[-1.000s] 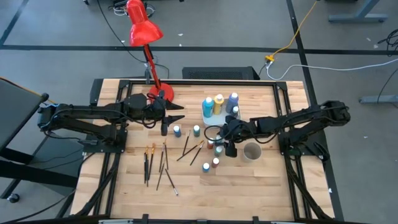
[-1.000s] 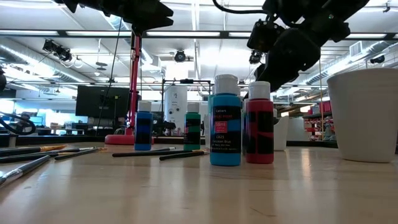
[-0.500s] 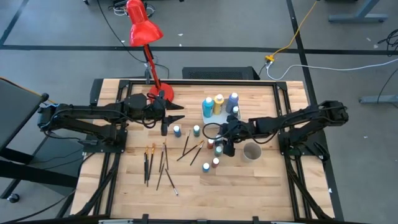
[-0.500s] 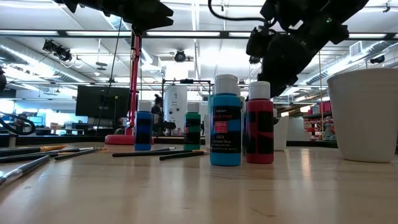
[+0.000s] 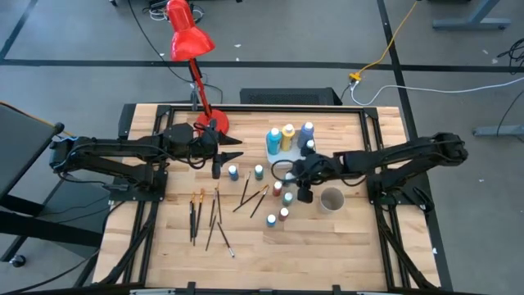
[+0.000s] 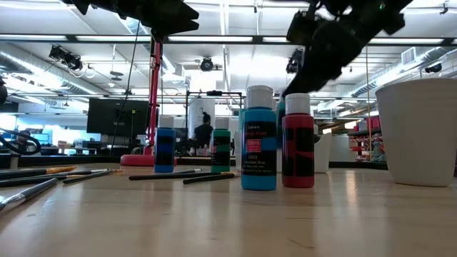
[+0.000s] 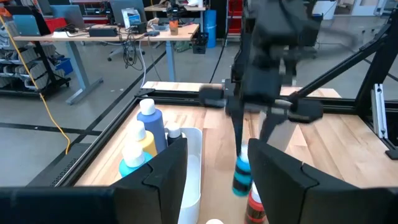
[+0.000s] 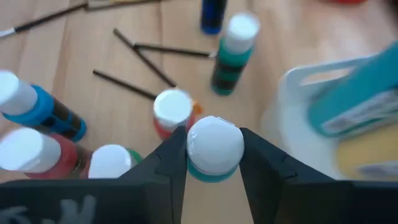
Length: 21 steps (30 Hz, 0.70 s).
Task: Pick & Place Paint Supplies
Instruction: Put the light blue matte acrylic craft paint into the white bin, then put the green matte acrylic craft paint into the white bin
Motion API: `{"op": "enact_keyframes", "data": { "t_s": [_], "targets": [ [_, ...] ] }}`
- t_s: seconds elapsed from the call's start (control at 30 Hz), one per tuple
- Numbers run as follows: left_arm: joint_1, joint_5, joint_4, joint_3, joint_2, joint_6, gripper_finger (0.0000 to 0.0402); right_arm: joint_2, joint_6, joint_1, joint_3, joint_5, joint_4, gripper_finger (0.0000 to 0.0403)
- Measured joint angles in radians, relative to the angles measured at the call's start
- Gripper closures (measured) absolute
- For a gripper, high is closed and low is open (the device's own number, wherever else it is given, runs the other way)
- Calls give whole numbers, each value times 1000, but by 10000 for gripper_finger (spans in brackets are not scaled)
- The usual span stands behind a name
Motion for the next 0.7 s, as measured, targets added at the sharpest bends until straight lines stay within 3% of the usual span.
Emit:
{"op": "enact_keyframes", "data": {
  "t_s": [0.23,0.43,0.57,0.7],
  "targets": [
    [0,0,-1,0,0,2,223,-113,47,-41,43,188,-119,246],
    [0,0,0,0,0,11,223,-101,142,-105,43,336,-129,298],
    [0,0,-1,0,0,10,223,-79,95,-141,42,277,-141,350],
    [0,0,-3,0,0,9,223,-81,18,-141,42,197,-115,366]
  ]
}}
